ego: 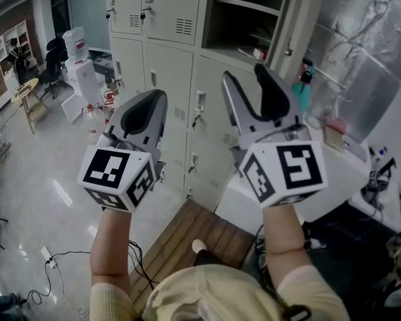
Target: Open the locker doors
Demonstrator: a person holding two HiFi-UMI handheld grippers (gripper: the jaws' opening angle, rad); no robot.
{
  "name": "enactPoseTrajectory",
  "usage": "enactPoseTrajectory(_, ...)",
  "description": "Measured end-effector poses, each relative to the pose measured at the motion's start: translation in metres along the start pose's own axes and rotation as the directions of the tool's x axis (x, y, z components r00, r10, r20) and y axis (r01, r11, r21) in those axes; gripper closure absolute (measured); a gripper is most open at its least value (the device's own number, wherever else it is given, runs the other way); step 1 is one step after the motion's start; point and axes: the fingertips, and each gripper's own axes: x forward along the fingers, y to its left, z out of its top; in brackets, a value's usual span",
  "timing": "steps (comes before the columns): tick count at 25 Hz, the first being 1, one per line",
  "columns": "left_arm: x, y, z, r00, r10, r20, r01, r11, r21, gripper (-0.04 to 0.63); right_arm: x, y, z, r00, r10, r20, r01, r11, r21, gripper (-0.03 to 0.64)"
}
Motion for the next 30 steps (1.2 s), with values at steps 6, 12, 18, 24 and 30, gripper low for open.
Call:
enactPoseTrajectory(6,-0.004,0.023,-0.035,0.996,0.066,-0.062,-0.069,0.997,-0.032,0.589,0.017,0.014,-0.07,0.995,0.017,-0.101,-0.01,0.997,0.073,0.4)
enactPoseTrajectory(12,-0.01,0.04,-0.076,0.982,0.122,-0.144,-0.13,0.99,-0.05,0.589,0.032,0.025,-0.139,0.981,0.052,-0.188,-0.026,0.99,0.14,0.4)
enactPoseTrajectory(18,-0.011,0.062,-0.118,0.965,0.173,-0.199,-0.194,0.977,-0.091,0.589,0.048,0.033,-0.199,0.965,0.061,-0.256,-0.02,0.987,0.163,0.4)
enactPoseTrajectory(24,-0.003,0.081,-0.157,0.946,0.201,-0.253,-0.236,0.965,-0.116,0.589,0.067,0.03,-0.263,0.943,0.05,-0.329,0.012,0.983,0.183,0.4)
enactPoseTrajectory(30,0.014,0.092,-0.188,0.933,0.205,-0.294,-0.249,0.961,-0.121,0.589,0.087,0.021,-0.313,0.925,0.03,-0.38,0.048,0.98,0.194,0.4)
